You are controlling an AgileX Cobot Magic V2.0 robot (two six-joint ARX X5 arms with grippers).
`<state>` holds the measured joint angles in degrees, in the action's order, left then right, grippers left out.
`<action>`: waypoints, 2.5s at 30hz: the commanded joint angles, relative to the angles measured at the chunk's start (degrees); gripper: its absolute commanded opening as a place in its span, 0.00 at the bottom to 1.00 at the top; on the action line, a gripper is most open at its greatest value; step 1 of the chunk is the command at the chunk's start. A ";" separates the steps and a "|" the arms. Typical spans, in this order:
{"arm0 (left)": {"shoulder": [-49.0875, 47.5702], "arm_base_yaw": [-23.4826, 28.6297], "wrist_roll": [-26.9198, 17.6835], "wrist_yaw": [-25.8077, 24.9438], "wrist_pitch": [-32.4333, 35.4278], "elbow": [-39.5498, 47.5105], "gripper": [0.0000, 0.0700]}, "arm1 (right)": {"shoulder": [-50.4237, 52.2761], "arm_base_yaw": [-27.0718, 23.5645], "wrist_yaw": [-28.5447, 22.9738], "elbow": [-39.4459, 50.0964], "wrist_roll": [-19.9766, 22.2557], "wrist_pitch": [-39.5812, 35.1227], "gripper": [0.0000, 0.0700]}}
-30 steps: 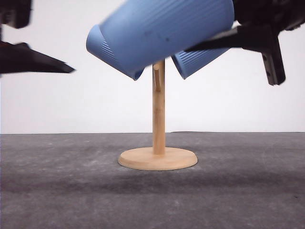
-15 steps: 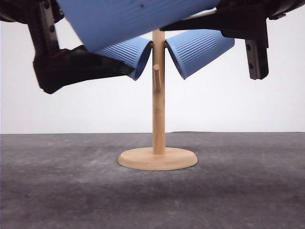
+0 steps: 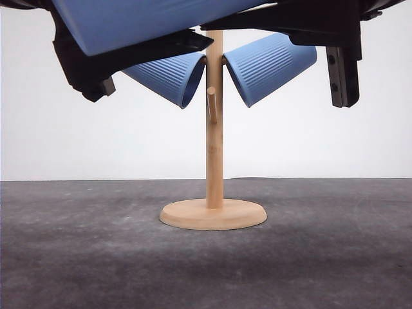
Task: Place three cups
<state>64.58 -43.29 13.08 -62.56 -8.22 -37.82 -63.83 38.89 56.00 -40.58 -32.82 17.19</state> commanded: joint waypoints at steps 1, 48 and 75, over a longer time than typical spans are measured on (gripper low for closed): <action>0.59 -0.61 0.64 -0.78 0.08 -0.70 0.54 | -0.50 0.35 0.37 -1.03 -0.17 -0.98 0.00; 9.69 4.34 69.93 32.17 22.65 -1.03 0.56 | -0.48 -33.18 1.86 -1.11 16.39 -0.42 0.34; 23.65 9.42 81.76 32.10 48.06 -1.31 0.81 | -0.48 -33.14 0.95 -1.11 16.74 -0.35 0.34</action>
<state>87.37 -33.61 93.17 -30.25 38.54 -38.15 -63.83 5.61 56.95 -40.69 -16.75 17.21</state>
